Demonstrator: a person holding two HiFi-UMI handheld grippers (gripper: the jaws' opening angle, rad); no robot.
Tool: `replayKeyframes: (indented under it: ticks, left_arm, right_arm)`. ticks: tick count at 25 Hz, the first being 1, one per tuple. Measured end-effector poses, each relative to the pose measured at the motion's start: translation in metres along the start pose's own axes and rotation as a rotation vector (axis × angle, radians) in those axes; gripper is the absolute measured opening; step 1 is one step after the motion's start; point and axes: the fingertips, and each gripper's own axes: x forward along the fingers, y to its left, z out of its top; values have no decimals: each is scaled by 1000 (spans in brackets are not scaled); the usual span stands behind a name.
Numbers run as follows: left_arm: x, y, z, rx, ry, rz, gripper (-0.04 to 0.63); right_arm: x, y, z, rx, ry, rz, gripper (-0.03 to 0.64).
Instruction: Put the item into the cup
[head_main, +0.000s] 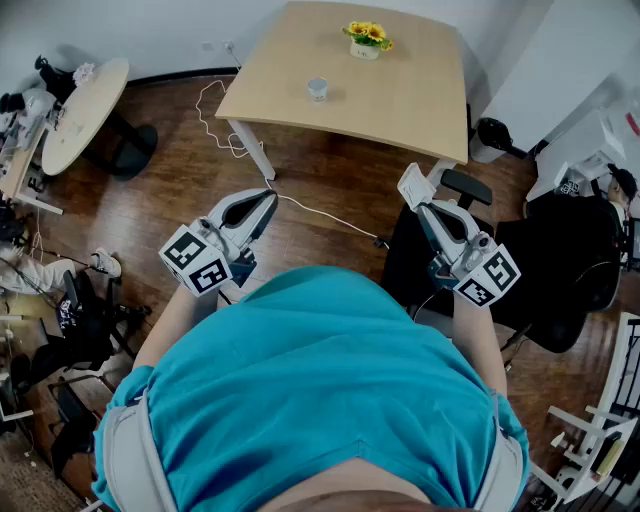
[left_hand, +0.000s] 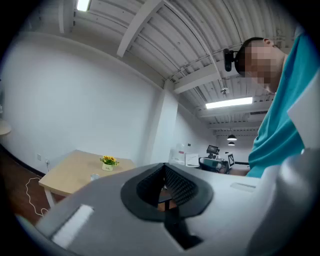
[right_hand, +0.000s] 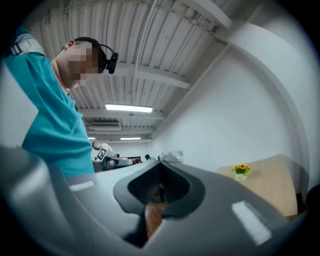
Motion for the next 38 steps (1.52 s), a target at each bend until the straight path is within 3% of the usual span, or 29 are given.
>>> replayKeyframes:
  ticks: [6, 11, 18, 23, 30, 38]
  left_arm:
    - [9, 43, 5, -18, -8, -9, 3]
    - [18, 118, 13, -17, -15, -51, 3]
    - [49, 227, 29, -20, 34, -154, 3]
    - [79, 282, 36, -19, 62, -194, 3]
    - [145, 321, 31, -10, 68, -119, 3]
    - [202, 355, 28, -25, 58, 79, 3]
  right_arm:
    - [33, -24, -5, 3, 25, -21, 5]
    - [96, -54, -11, -19, 39, -67, 5]
    - [171, -113, -13, 0, 41, -200, 5]
    - [212, -150, -21, -1, 79, -235, 5]
    - [226, -227, -33, -18, 141, -160, 5]
    - [279, -324, -49, -48, 243, 84, 5]
